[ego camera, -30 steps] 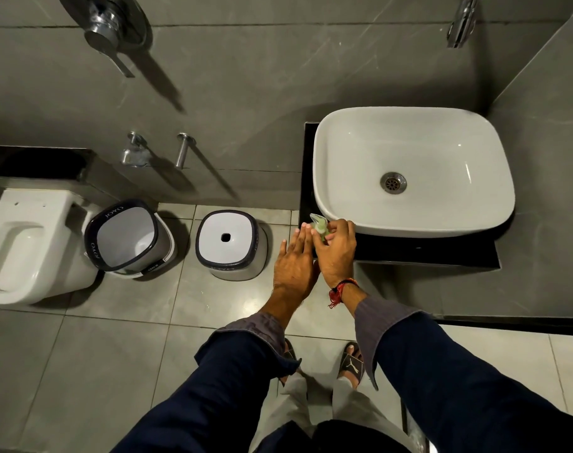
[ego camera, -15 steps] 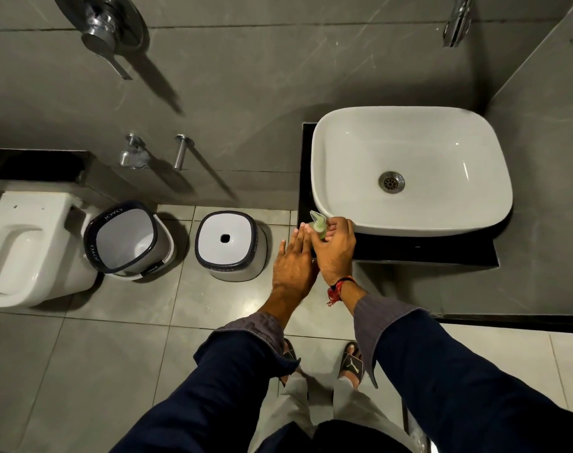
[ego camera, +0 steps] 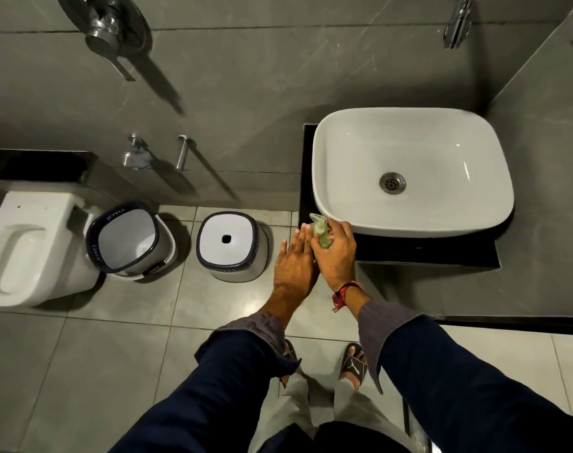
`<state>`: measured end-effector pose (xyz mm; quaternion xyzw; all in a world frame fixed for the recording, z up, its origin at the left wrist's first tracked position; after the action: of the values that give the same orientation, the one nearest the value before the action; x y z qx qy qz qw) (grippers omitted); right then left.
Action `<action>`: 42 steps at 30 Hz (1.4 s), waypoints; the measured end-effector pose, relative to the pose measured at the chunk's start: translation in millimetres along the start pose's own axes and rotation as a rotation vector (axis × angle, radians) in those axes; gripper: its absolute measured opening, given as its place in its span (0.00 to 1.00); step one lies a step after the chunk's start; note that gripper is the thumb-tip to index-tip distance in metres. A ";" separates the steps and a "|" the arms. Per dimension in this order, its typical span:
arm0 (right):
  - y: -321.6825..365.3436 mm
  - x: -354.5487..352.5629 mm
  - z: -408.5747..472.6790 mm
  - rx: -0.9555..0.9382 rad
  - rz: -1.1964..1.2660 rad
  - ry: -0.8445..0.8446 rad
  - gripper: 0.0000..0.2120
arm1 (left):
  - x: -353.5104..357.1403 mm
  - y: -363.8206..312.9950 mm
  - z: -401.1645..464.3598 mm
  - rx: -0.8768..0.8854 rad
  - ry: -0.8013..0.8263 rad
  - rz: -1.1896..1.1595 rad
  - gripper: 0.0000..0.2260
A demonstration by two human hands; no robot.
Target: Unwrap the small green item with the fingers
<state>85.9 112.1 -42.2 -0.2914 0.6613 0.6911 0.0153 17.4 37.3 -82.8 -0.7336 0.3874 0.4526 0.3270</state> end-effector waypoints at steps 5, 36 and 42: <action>-2.5 -3.9 7.7 0.038 0.001 -0.047 0.15 | -0.3 -0.7 -0.2 -0.009 -0.012 -0.004 0.37; -0.6 -0.8 4.4 0.054 -0.051 -0.027 0.17 | -2.6 -7.5 -8.3 -0.012 -0.018 -0.014 0.35; -1.1 -4.2 7.4 0.097 -0.035 -0.061 0.19 | -2.1 -8.0 -8.2 -0.021 -0.014 -0.030 0.35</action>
<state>87.0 120.6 -41.7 -0.2808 0.6879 0.6664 0.0617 27.1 35.0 -76.8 -0.7396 0.3693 0.4566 0.3290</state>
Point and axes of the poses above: each hand's wrist, its own z-axis towards the middle knuckle, its own x-axis out of the palm, y = z × x, the point moved 5 cm from there along z, towards the middle knuckle, and after that the axes turned 8 degrees about z, right-handed, at the moved point
